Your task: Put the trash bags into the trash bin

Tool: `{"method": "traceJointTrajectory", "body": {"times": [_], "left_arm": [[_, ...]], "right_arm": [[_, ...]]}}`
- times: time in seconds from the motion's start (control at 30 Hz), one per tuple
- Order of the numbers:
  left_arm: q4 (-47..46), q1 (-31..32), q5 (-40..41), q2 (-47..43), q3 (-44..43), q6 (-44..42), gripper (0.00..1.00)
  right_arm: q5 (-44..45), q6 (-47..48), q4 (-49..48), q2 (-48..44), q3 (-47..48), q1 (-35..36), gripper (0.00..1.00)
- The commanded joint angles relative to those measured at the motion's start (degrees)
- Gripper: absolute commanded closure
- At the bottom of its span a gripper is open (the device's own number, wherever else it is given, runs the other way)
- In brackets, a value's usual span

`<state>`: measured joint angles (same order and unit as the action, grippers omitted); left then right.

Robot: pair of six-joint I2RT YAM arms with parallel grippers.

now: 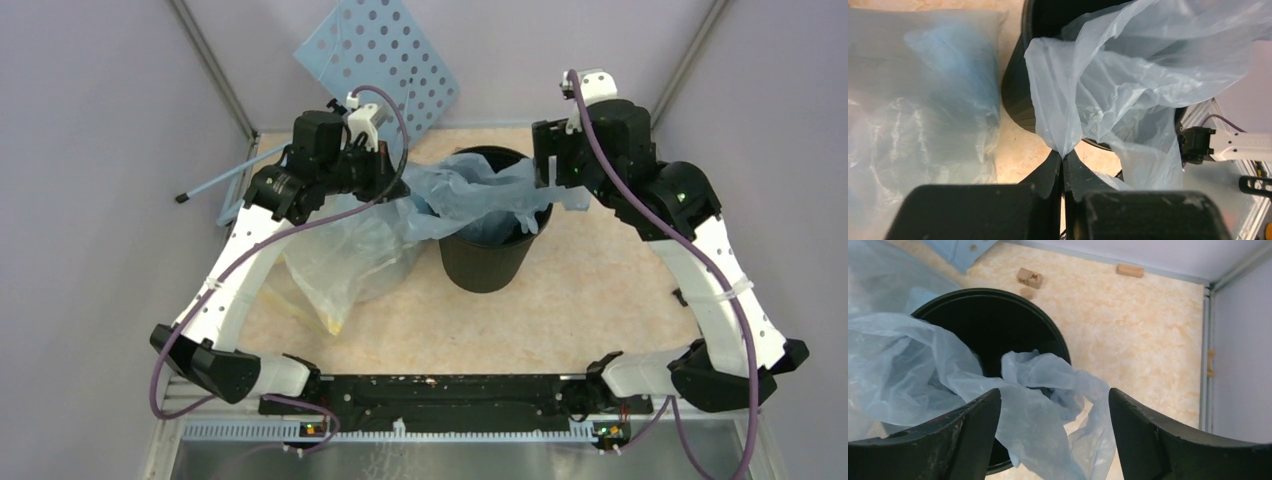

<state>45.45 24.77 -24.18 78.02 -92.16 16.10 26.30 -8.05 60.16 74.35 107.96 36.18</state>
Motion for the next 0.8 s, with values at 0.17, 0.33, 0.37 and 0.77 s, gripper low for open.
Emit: {"method": "traceJointTrajectory", "body": {"times": [0.17,0.33,0.37,0.77], "left_arm": [[-6.5,-0.3,-6.3,-2.9,1.0,-0.5,0.96],[-8.1,-0.5,-7.6,-3.7,2.4,-0.4,0.96],[-8.5,-0.6,-7.7,-3.8,2.9,-0.3,0.96],[-7.0,-2.9,-3.4,-3.0,2.5,-1.9,0.97]], "right_arm": [[-14.5,6.5,-4.3,-7.3,-9.9,-0.2,0.19],[-8.7,6.9,-2.9,-8.6,-13.0,-0.1,0.19],[-9.3,7.2,-2.9,-9.1,-13.3,-0.2,0.19],[-22.6,11.9,-4.2,-12.4,-14.0,1.1,0.14]]}}
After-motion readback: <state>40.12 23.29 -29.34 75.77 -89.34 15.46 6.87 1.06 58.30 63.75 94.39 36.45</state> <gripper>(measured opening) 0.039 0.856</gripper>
